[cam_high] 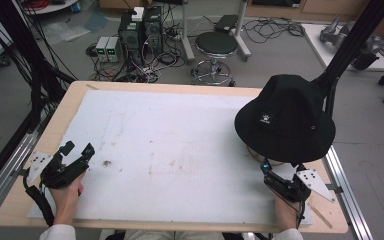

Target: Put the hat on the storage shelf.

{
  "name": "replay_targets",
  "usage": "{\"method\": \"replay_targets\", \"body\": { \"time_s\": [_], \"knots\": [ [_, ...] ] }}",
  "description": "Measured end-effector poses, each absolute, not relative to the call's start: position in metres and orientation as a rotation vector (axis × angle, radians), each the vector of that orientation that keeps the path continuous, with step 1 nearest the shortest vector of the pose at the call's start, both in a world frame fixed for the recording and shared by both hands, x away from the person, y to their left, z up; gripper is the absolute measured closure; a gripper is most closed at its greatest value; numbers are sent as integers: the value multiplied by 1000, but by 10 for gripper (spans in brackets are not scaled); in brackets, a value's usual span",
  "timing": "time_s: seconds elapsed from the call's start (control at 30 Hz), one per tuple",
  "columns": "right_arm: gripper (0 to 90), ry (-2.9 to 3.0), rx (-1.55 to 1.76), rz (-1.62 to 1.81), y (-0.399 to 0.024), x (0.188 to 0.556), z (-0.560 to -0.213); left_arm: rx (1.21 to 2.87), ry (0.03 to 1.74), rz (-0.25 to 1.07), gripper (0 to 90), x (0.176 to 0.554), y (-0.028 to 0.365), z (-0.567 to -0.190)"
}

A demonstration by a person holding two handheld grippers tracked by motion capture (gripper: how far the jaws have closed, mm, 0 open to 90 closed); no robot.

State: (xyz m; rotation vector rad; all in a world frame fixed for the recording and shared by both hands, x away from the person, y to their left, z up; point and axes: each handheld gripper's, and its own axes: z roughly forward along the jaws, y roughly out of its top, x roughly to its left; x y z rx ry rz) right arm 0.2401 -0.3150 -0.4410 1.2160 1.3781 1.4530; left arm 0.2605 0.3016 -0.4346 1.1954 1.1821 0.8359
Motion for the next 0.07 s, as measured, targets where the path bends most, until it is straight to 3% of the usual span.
{"method": "replay_targets", "body": {
  "time_s": [0.07],
  "knots": [
    [109, 1380, 1218, 1455, -315, 240, -441, 1203, 1177, 819, 240, 261, 302, -435]
  ]
}}
